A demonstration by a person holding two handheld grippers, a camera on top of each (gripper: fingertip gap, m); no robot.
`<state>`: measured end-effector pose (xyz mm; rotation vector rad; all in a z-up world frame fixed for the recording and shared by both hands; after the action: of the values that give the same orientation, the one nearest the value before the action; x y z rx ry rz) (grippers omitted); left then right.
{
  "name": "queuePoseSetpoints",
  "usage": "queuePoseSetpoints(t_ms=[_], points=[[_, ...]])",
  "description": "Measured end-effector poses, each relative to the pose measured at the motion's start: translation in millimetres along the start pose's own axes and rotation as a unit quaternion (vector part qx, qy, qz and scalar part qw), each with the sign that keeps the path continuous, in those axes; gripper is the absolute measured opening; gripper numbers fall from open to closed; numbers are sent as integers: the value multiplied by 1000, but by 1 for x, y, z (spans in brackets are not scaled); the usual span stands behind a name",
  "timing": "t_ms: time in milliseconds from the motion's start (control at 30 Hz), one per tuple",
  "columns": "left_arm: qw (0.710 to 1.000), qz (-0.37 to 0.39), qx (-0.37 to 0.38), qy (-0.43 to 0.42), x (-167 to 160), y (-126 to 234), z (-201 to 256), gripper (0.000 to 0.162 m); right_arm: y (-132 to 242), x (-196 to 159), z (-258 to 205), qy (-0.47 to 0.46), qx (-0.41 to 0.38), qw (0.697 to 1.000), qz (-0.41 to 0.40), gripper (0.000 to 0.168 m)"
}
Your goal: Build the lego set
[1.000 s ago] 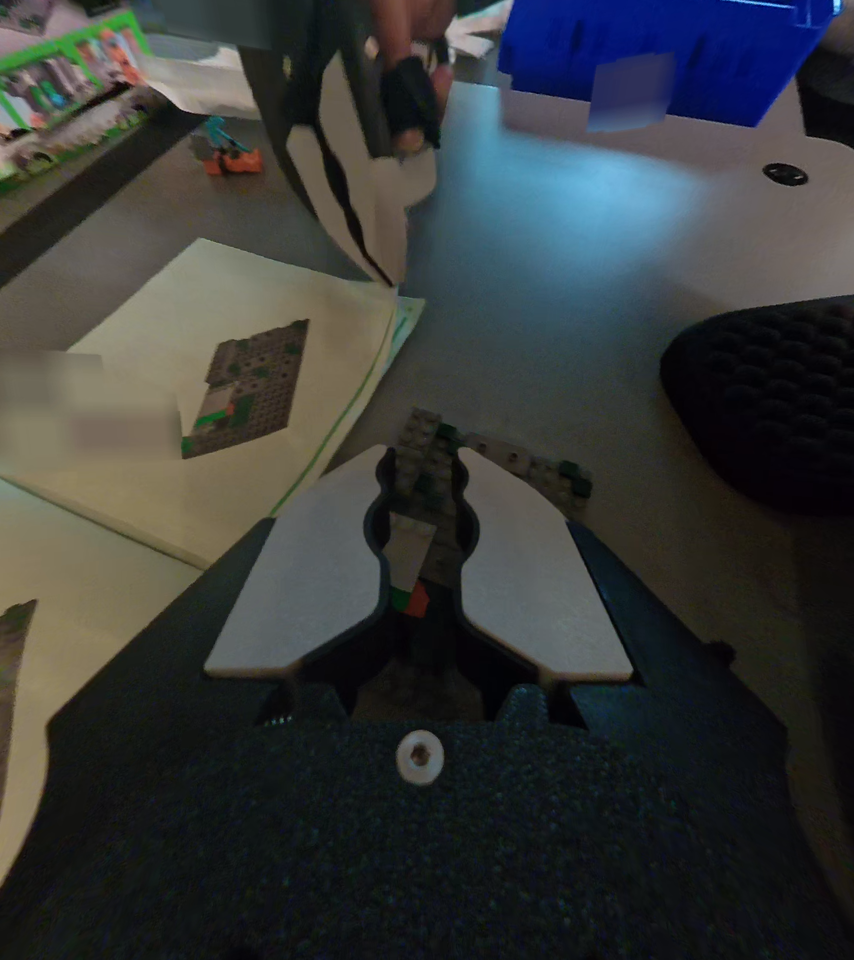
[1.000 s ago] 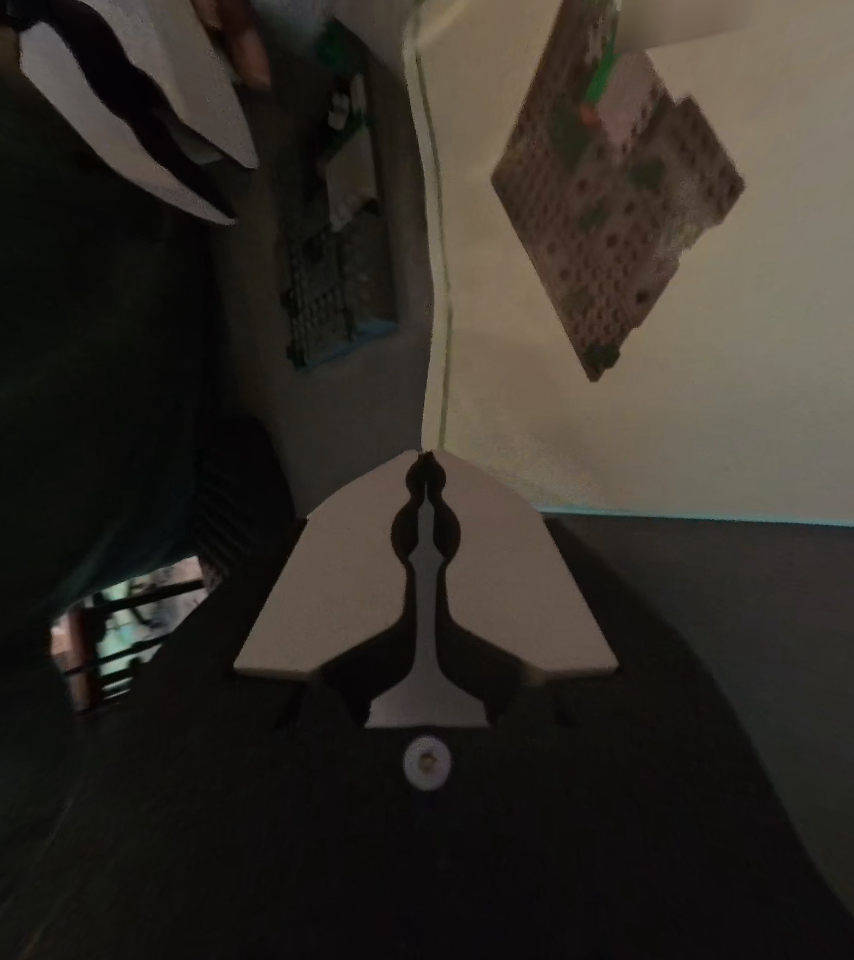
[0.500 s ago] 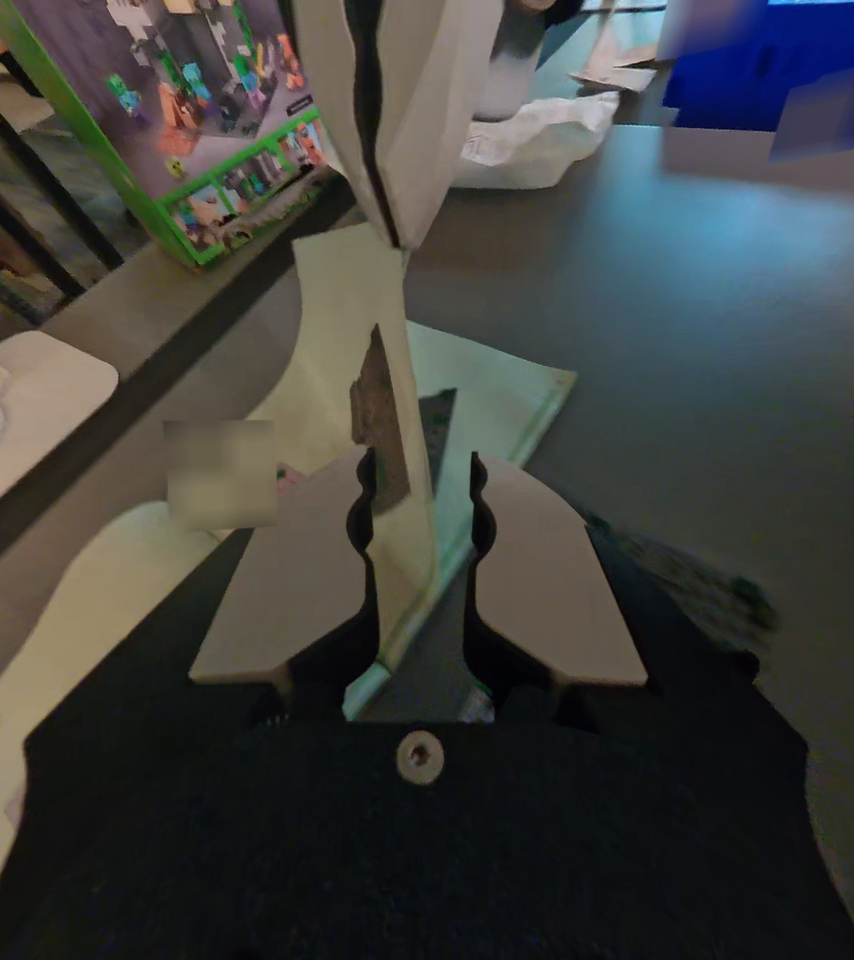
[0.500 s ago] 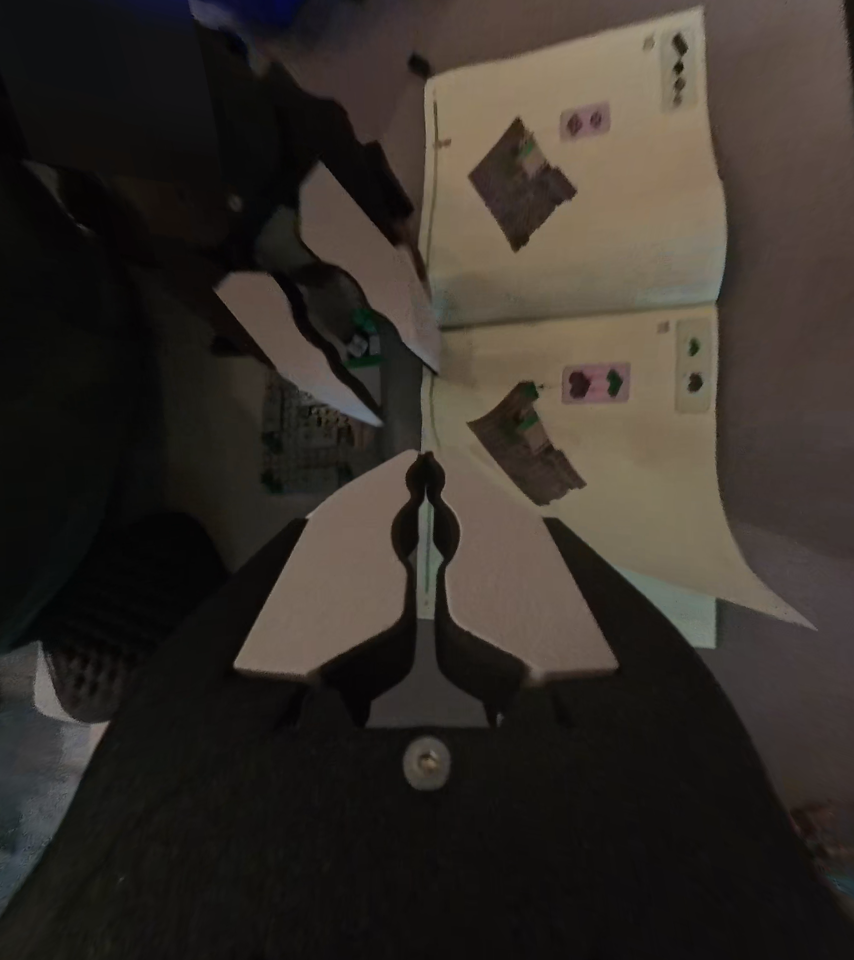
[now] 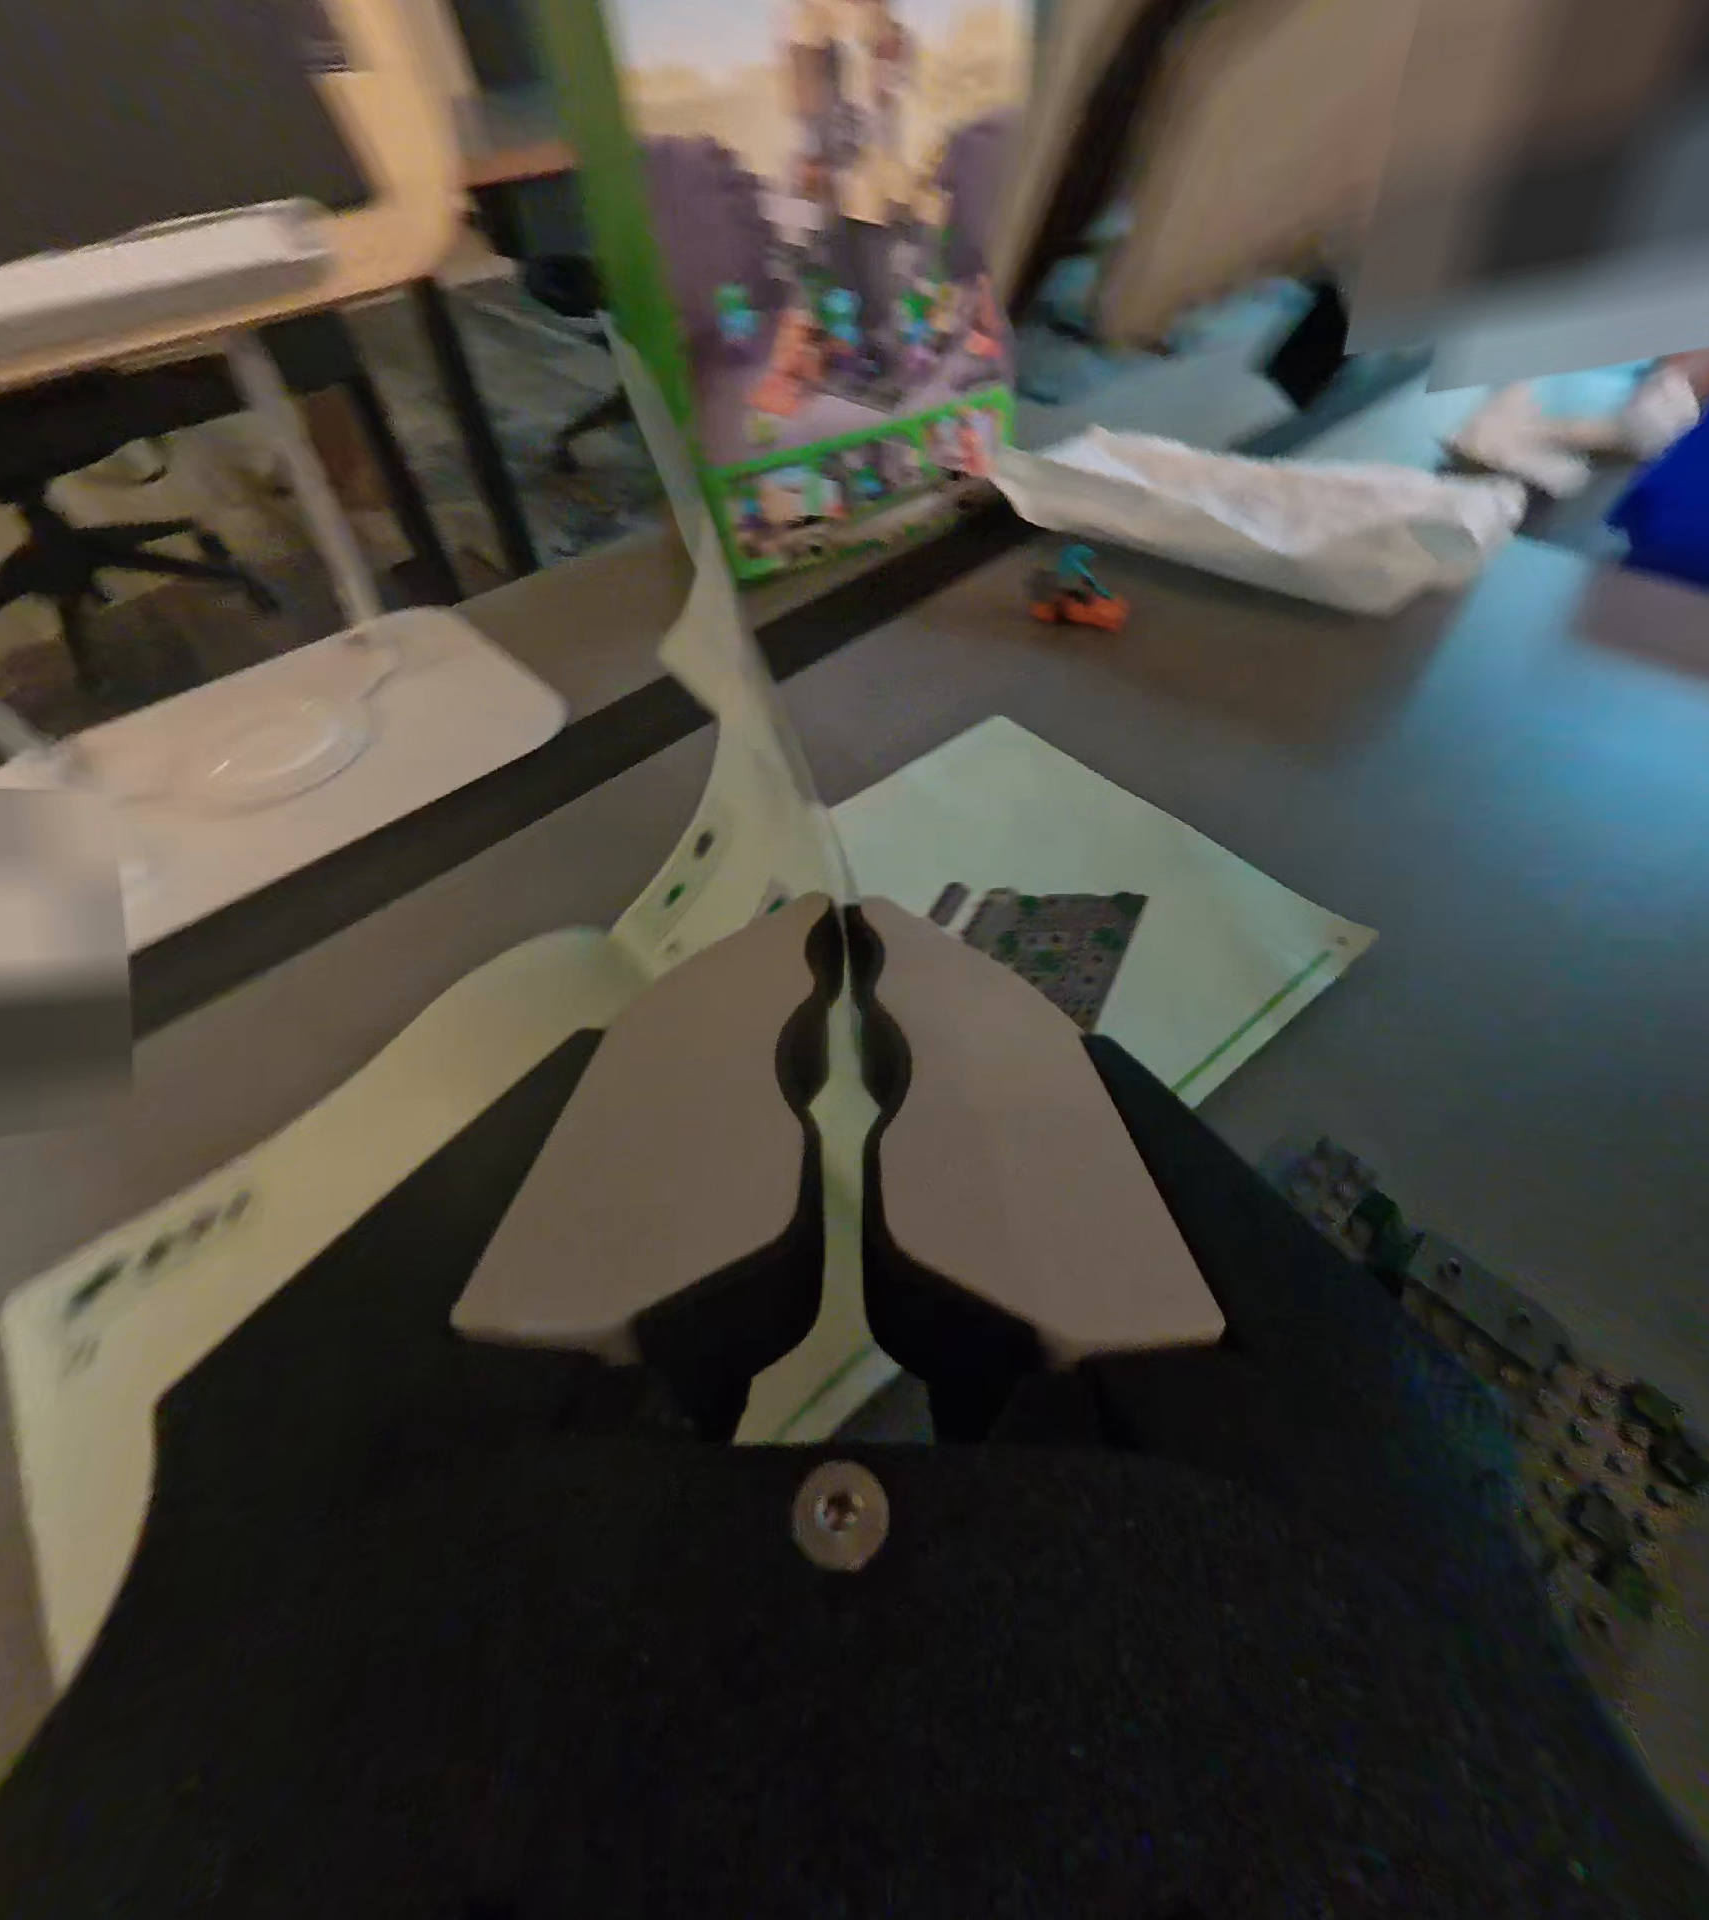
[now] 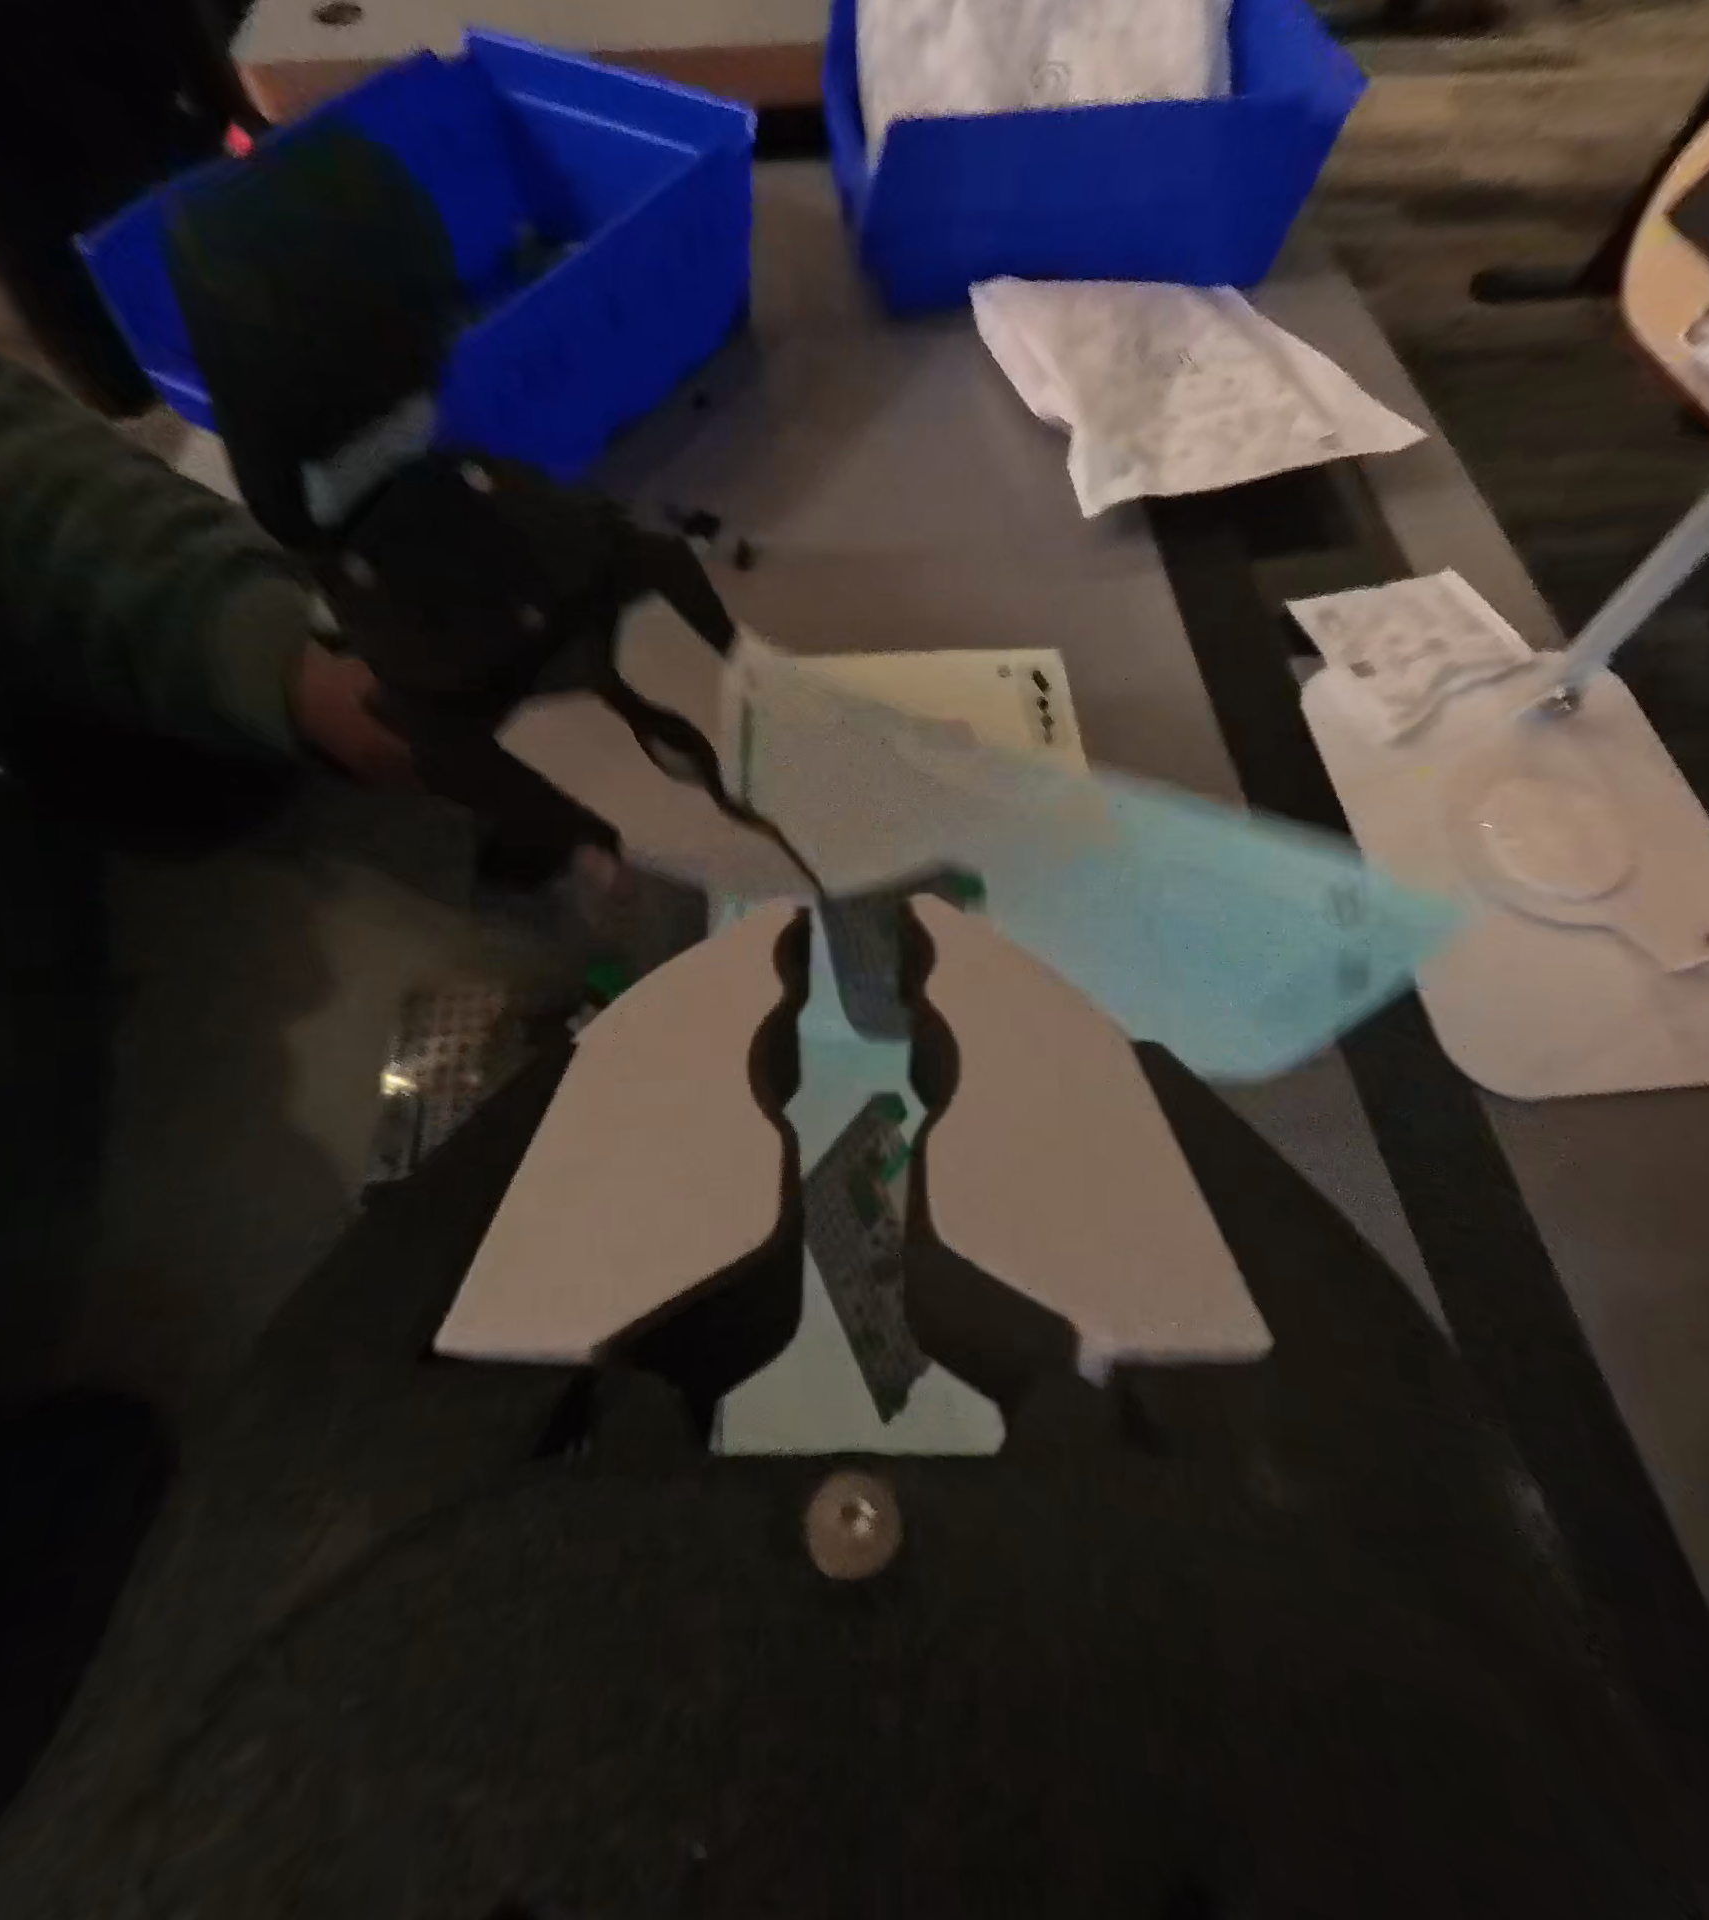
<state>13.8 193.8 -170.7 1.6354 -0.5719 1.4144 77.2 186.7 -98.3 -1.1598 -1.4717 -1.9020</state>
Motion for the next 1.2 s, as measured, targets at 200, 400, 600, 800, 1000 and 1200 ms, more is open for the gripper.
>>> queuePoseSetpoints(t_ms=[200, 400, 600, 800, 1000, 1200], points=[[996, 18, 37, 77, -21, 41, -32, 0, -63, -78, 0, 9, -63, 994, -87, 15], [990, -7, 43, 133, -48, 63, -52, 5, -128, -95, -8, 0, -42, 993, -109, 22], [979, -31, 29, 199, -71, 92, -68, 15, -152, -94, -6, -8, -21, 992, -123, 22], [979, -27, 61, 193, -79, 143, -72, 22, -160, -97, -4, 11, -20, 988, -154, 23], [992, -5, 63, 109, -56, 144, -54, 21, -165, -96, -6, 74, -21, 973, -217, 22], [997, -36, 24, 67, -63, 114, -41, 21, -129, -80, -14, 25, -62, 984, -167, 24]])
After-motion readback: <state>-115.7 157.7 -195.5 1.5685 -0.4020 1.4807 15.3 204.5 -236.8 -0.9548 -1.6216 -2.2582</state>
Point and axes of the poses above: each gripper's, where its closed fingertips meet, y back along the fingers, x out of its top, z = x × y across the jaws, the point moved 2 cm from there along y, back along the fingers, and after that the axes turned 4 degrees about y, right-handed, at the moved point
